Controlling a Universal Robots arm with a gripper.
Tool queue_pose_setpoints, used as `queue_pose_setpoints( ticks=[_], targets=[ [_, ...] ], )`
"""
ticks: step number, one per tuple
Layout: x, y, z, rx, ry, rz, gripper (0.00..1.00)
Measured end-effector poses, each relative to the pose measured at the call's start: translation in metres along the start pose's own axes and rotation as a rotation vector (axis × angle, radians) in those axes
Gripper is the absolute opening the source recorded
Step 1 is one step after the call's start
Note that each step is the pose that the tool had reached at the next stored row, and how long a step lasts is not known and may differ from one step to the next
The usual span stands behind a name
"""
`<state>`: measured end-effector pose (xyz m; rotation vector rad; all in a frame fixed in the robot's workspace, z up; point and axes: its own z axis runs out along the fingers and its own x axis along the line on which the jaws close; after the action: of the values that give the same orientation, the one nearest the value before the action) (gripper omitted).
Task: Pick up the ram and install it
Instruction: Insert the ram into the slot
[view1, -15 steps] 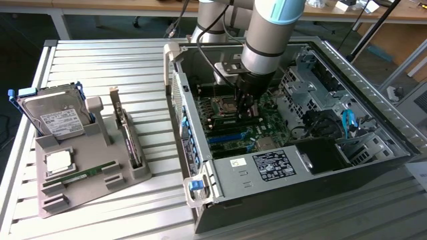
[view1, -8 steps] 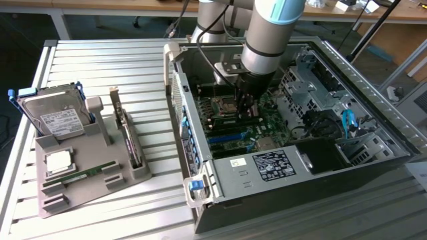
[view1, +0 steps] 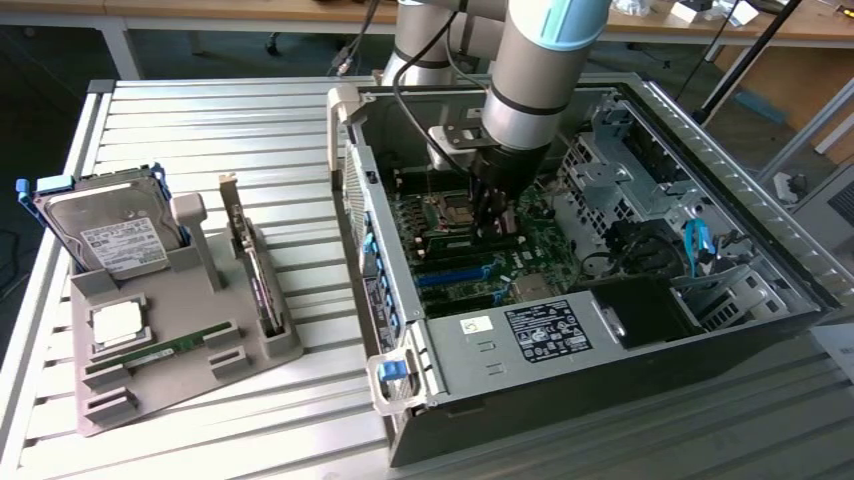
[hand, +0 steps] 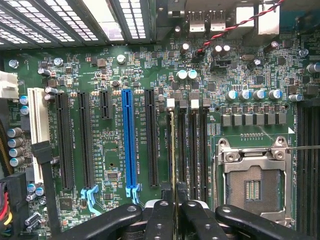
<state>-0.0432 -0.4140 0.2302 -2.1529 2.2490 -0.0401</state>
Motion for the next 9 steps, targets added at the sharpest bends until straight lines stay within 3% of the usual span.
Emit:
queue_pose_setpoints(
  ticks=[9],
  targets=[
    [0.0001, -0.0023, -0.0026, -0.0014, 0.0008, 0.0, 0.13]
  ],
)
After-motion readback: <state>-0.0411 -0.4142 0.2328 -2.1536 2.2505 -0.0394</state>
